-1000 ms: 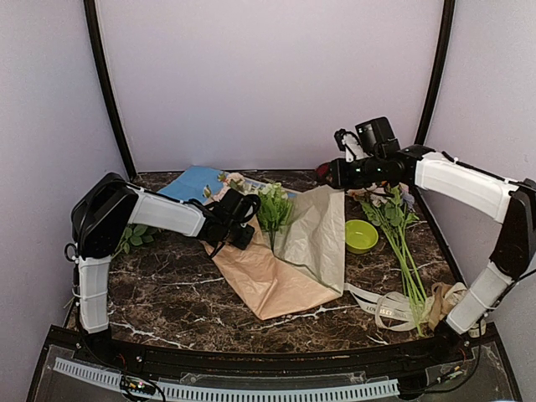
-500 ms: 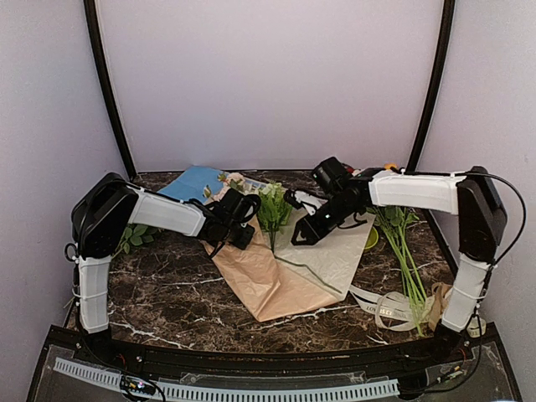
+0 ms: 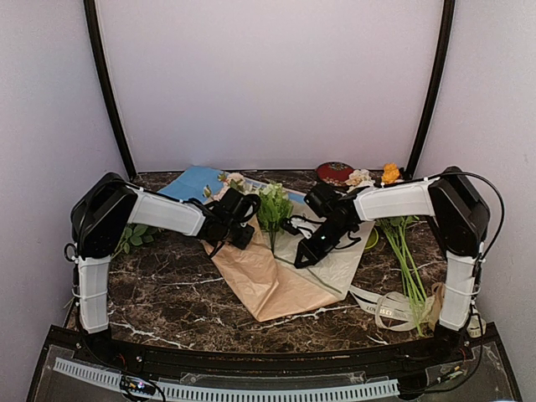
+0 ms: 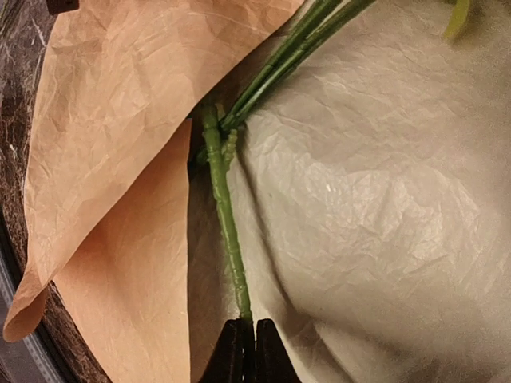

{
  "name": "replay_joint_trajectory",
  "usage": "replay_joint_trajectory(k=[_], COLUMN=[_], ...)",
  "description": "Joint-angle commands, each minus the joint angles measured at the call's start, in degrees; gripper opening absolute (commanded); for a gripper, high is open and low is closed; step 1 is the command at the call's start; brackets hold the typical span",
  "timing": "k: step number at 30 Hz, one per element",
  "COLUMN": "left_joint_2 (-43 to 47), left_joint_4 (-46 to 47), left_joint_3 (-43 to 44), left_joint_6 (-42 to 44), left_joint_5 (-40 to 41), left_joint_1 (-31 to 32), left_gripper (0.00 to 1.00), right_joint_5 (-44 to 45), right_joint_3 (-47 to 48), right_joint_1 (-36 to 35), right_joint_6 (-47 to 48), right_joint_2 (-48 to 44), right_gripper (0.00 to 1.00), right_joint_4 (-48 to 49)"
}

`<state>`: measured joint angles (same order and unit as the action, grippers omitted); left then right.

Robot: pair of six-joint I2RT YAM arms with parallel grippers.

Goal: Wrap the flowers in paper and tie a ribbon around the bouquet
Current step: Pick up the two-thirds-folded wrapping paper from the center of the board.

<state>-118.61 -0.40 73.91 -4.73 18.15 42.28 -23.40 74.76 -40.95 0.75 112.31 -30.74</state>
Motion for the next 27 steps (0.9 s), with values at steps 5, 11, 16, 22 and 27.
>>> replay_joint_trajectory(k=[5,11,16,22,27], left_joint_2=[3.05,4.8,5.83,5.76,5.19], left_joint_4=[-3.98,-2.68,-1.91,-0.33,0.23], left_joint_3=[-2.45,-3.61,-3.96,-4.34,-4.98], left_joint_6=[-0.69,-0.85,-1.15,-1.64,-2.18], left_joint_5=[-0.53,-0.44,-0.97,-2.45,-3.49], left_joint_1=[0.08,0.24,0.34,0.39,0.36], left_gripper=[0.4,0.4,0.4,0.4,0.4], right_joint_5=[-3.66,-5.36,-5.36,-5.33,-5.51], right_joint_3=[-3.05,-8.25,-14.34,-14.32,-11.27], right_joint_1=[-0.36,-0.27,-0.44,-1.09,-2.48], right_joint_6=[-13.66,-29.3,-39.84,-43.61,-43.01], right_joint_2=[0.14,-1.8,-3.11,-0.18,3.16], right_gripper=[0.0,0.0,0.0,0.0,0.0], right_joint_4=[11.32,26.2,39.49,46.05,41.84])
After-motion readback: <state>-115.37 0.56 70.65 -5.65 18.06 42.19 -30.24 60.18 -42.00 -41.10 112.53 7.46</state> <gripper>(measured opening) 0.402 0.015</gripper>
